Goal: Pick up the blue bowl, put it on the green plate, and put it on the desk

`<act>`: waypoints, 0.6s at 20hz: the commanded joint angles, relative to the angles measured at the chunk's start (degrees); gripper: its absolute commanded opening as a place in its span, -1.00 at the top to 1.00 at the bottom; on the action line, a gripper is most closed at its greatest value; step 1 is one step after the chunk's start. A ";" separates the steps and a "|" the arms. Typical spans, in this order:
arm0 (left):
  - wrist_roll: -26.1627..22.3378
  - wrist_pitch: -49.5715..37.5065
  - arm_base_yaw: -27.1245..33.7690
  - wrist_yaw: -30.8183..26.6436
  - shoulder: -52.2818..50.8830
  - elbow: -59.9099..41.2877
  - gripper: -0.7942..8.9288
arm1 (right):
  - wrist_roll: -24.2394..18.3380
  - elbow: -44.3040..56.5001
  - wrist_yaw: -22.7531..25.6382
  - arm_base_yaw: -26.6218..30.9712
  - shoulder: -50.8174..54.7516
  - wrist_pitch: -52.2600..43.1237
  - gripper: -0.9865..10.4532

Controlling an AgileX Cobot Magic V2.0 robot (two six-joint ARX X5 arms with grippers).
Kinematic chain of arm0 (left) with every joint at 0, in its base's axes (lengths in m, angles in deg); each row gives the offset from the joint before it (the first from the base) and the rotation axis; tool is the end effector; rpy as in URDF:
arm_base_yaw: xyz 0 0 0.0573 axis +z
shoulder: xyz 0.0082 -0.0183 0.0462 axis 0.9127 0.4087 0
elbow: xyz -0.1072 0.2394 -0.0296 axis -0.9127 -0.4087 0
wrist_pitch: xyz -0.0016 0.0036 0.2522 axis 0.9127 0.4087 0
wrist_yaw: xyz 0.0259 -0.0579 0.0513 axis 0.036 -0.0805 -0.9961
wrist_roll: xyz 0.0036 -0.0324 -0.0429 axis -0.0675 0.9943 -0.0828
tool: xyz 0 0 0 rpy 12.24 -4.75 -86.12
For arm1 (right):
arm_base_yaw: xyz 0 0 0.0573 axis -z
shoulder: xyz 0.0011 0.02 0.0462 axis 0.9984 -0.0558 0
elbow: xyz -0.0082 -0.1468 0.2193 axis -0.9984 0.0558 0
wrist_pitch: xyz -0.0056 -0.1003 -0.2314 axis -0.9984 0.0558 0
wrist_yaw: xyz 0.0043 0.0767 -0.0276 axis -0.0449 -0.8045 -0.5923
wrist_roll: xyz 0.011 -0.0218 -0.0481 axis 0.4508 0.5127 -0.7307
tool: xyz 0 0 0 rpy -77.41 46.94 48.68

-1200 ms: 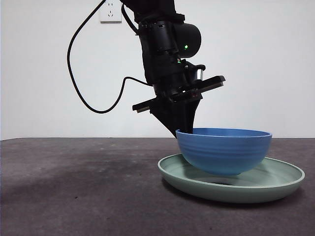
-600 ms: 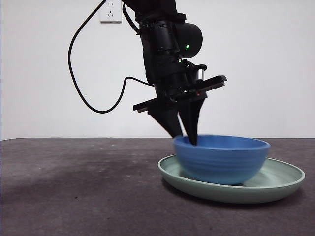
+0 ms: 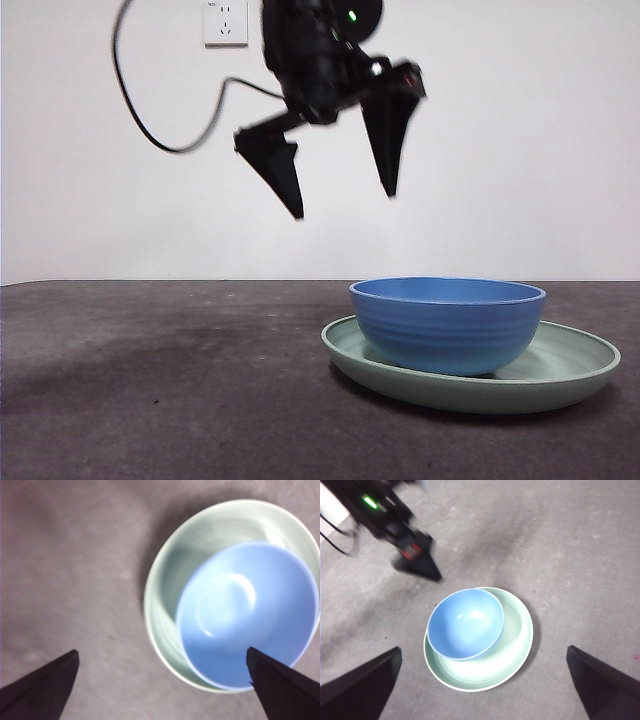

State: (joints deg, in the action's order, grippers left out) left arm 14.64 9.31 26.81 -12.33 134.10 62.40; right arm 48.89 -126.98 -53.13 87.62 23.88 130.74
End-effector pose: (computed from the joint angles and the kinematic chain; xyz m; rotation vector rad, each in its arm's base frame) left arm 0.3414 -0.2822 0.3019 0.3070 1.3297 -0.6435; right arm 0.0751 0.0126 0.3462 0.1699 0.5779 0.4576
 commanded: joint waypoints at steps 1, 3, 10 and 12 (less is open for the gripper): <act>-1.44 1.73 0.13 0.00 -3.85 1.84 -0.30 | -0.15 -0.96 0.15 0.07 -0.13 -0.57 -0.19; -1.97 1.99 0.42 -0.04 -9.01 1.84 -0.30 | 0.77 -0.96 -0.35 0.07 -0.17 -0.48 -0.19; -5.38 2.43 0.55 -1.53 -30.97 -3.78 -0.30 | 1.90 -0.96 -2.05 0.07 -2.71 1.57 -0.19; -7.17 2.10 0.61 -1.53 -37.51 -8.37 -0.30 | 1.88 -0.96 -2.95 0.07 -4.35 1.55 -0.19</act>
State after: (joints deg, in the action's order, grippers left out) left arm 9.26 9.00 27.53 -13.67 96.11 52.85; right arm 50.42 -126.98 -56.02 87.62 19.84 132.68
